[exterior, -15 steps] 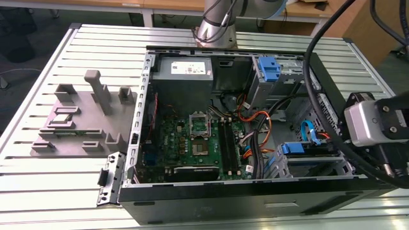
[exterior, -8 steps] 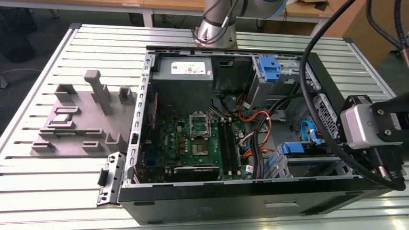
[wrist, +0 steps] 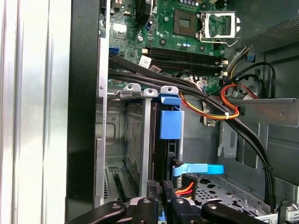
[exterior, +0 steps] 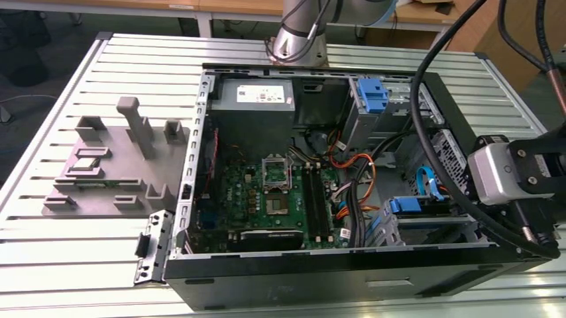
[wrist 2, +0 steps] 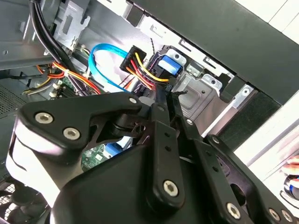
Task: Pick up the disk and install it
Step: 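Insert the second disk wire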
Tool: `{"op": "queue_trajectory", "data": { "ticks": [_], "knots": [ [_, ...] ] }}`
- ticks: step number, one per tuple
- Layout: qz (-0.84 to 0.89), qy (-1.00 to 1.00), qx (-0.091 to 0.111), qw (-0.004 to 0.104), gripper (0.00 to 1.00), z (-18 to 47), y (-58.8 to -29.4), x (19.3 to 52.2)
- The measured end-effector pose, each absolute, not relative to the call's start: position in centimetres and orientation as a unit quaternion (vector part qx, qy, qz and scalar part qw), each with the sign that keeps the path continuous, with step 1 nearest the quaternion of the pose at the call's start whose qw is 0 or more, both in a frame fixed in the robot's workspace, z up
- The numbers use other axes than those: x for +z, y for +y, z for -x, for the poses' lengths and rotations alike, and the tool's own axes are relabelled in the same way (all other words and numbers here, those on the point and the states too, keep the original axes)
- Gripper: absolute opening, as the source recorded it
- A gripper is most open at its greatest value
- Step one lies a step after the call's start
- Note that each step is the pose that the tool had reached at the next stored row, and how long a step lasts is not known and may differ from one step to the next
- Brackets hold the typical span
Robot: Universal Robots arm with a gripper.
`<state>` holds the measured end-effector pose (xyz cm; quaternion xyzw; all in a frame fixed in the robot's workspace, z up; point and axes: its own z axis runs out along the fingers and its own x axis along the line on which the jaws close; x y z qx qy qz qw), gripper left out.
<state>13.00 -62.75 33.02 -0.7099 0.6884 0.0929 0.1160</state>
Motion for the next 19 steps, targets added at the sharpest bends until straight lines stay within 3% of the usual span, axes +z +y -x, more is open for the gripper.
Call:
{"op": "queue_trajectory", "data": {
  "ticks": [6, 7, 13, 19],
  "knots": [
    [0.710, 0.688, 0.093, 0.116, 0.19, -13.0, -62.7, 33.0],
    [0.710, 0.688, 0.093, 0.116, 0.25, -13.0, -62.7, 33.0],
    [0.710, 0.689, 0.092, 0.115, 0.25, -13.1, -62.1, 32.9],
    [0.711, 0.690, 0.085, 0.105, 0.25, -13.5, -61.6, 32.7]
  ]
}}
